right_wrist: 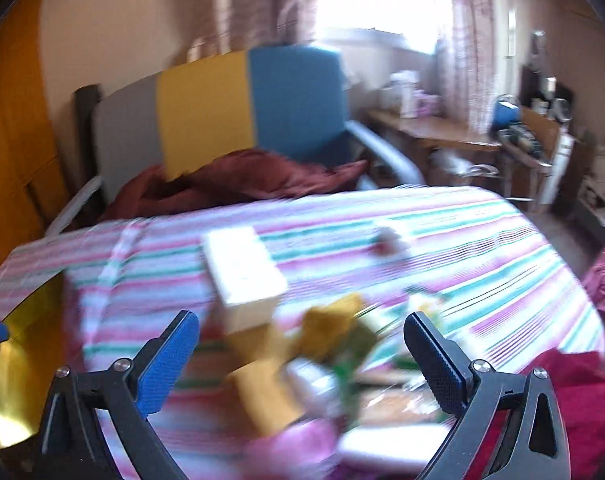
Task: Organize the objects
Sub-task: 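Grasp the white barcode box with the left tool while the right tool reaches toward the yellow sponges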
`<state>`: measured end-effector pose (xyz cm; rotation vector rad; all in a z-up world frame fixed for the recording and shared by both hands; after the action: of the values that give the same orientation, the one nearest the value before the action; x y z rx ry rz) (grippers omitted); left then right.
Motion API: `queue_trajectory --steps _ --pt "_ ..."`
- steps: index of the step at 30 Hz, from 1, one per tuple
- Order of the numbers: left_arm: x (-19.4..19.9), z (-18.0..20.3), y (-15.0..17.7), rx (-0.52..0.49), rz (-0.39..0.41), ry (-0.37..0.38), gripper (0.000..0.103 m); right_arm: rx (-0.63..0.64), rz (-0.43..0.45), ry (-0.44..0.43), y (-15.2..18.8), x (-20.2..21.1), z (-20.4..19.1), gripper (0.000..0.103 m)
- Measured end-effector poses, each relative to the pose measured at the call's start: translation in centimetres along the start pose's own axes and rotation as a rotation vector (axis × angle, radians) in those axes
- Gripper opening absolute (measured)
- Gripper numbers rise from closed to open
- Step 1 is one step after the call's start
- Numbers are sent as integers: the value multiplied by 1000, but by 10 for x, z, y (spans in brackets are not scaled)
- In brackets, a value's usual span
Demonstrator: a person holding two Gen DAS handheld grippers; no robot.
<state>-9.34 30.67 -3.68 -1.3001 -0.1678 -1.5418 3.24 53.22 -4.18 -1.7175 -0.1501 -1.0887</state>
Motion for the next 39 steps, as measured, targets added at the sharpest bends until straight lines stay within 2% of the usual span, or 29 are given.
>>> queue_trajectory --steps 3,7,10,19,23,26,27,29,30,34,37,39 --pt "-39 18 -15 9 -73 40 79 -26 19 35 -5 -12 24 103" --pt "-80 39 -32 56 -131 112 79 -53 -31 10 4 -30 33 103" --pt "-111 45 -42 125 -173 172 79 -55 -22 -20 -1 -28 34 103" --pt "-177 46 -42 308 -252 286 82 -127 -46 -55 1 -27 41 103" --pt "-188 53 -43 322 -250 313 82 -151 -67 -57 5 -33 46 103" --pt "-201 50 -44 347 -275 305 82 -153 -69 -57 5 -33 46 103" --pt "-204 47 -42 360 -282 307 80 -151 -69 -57 5 -33 46 103" --pt "-208 43 -41 362 -272 312 69 -145 -73 -51 6 -35 46 103" --pt "-207 44 -41 353 -263 328 61 -145 -77 -50 6 -36 46 103" --pt "-182 53 -48 248 -185 339 50 -137 -82 -32 8 -39 48 103" --pt "-163 53 -50 202 -157 336 50 -130 -79 -29 8 -40 47 103" --pt "-154 49 -50 170 -145 304 50 -112 -79 -25 9 -40 44 103"
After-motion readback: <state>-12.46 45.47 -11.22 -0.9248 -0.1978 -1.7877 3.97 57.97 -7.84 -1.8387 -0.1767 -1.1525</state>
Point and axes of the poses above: each gripper's, at about its wrist camera, not at the fingertips, and x roughly against the way its jaws point, z to its right, y to its underside, the point moved 10 cm from there along -x, roughly the way its jaws point, and after that the axes turned 7 degrees about -z, right-handed, at the moved point
